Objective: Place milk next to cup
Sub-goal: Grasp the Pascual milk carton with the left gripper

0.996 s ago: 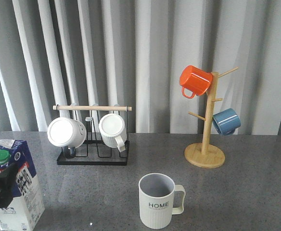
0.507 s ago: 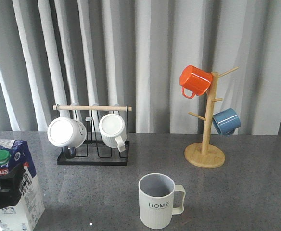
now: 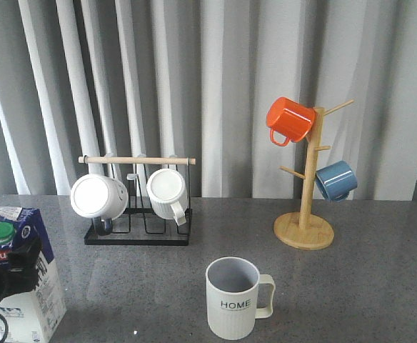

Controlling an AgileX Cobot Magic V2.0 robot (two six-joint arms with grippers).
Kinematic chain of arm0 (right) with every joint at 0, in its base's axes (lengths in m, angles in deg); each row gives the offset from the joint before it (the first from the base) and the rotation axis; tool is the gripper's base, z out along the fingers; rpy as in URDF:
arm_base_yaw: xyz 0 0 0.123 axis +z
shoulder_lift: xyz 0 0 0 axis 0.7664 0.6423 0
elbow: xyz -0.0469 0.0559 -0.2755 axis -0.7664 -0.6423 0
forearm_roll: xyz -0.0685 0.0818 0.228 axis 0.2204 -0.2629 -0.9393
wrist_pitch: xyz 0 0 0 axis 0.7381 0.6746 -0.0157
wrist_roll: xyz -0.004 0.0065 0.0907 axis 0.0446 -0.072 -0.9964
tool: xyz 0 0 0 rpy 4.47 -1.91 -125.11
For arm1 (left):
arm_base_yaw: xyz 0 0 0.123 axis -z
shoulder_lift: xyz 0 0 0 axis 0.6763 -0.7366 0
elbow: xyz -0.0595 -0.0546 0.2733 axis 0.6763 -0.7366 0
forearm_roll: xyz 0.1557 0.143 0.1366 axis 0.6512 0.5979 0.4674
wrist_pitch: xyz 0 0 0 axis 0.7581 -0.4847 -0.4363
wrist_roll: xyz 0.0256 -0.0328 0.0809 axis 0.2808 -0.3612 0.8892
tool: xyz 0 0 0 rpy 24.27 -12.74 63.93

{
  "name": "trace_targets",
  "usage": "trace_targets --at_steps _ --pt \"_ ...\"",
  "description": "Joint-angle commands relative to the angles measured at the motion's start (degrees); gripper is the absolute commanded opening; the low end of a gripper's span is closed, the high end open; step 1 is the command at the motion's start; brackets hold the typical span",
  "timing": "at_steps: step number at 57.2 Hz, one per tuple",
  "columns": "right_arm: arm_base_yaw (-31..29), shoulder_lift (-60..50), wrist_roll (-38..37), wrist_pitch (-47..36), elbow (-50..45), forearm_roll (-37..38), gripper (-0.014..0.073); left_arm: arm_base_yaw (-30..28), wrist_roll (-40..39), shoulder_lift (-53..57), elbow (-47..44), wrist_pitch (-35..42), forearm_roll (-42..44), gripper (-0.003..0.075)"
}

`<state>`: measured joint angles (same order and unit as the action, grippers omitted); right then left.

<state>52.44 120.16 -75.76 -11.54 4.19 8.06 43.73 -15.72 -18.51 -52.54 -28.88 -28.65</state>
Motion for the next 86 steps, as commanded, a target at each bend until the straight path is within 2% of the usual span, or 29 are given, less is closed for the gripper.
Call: trace_targets --at_steps 1,9,13,18,50,64,70,78,86 --pt "-0.4 -0.2 0.4 -4.1 1.6 0.5 -0.0006 -0.1 -1.4 1.5 1.8 3.0 0.0 0.0564" --pt "-0.4 -0.2 0.4 -4.1 1.6 0.5 -0.0006 -0.1 -2.8 1.5 1.8 2.6 0.8 0.0359" --pt "-0.4 -0.2 0.4 -4.1 1.6 0.5 -0.0006 -0.1 -2.7 1.5 1.8 2.9 1.5 0.0303" --pt "-0.4 -0.2 0.4 -4.1 1.6 0.5 -0.0006 -0.1 -2.7 1.5 1.8 3.2 1.6 0.0274" --pt "-0.4 -0.2 0.4 -4.1 1.6 0.5 -0.0006 0.1 -2.9 2.0 0.4 3.6 1.4 0.0271" --pt "-0.4 -0.2 0.4 -4.1 1.6 0.5 -0.0006 2.0 -4.1 9.2 0.7 -0.2 -0.2 0.0271" --pt "-0.4 -0.2 0.4 -4.1 1.6 0.5 -0.0006 3.9 -2.7 12.8 3.2 -5.2 -3.5 0.0271" --pt "-0.4 -0.2 0.4 -4.1 1.6 0.5 -0.0006 6.5 2.2 15.2 9.2 -15.8 -8.6 0.0271" --pt "-0.4 -0.2 0.4 -4.1 1.6 0.5 -0.0006 10.1 6.0 15.5 14.3 -19.7 -12.6 0.0271"
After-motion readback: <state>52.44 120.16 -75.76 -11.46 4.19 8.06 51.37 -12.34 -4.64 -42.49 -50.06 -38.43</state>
